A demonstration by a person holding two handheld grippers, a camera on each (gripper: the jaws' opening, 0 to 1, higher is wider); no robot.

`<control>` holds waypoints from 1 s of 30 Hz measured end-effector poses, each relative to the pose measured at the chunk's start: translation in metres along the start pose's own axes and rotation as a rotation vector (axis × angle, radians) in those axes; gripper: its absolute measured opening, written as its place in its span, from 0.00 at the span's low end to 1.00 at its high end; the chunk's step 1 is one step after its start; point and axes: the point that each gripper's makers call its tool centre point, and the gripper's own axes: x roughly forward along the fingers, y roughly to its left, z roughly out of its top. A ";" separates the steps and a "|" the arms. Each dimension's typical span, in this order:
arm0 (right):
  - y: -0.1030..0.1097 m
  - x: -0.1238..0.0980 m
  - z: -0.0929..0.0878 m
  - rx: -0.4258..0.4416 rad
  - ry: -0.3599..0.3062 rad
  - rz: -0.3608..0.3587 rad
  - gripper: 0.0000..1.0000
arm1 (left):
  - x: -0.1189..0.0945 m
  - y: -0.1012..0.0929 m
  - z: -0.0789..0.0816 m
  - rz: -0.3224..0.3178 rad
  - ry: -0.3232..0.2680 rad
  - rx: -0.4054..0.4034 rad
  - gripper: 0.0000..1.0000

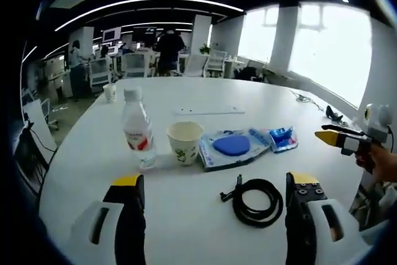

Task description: Arrange the tabletop items into an orderly group along one side of the table until the central work area is clear of visible clutter.

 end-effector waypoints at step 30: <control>0.088 0.052 -0.089 -0.099 0.244 0.188 0.65 | 0.065 -0.016 -0.073 0.043 0.238 -0.006 0.84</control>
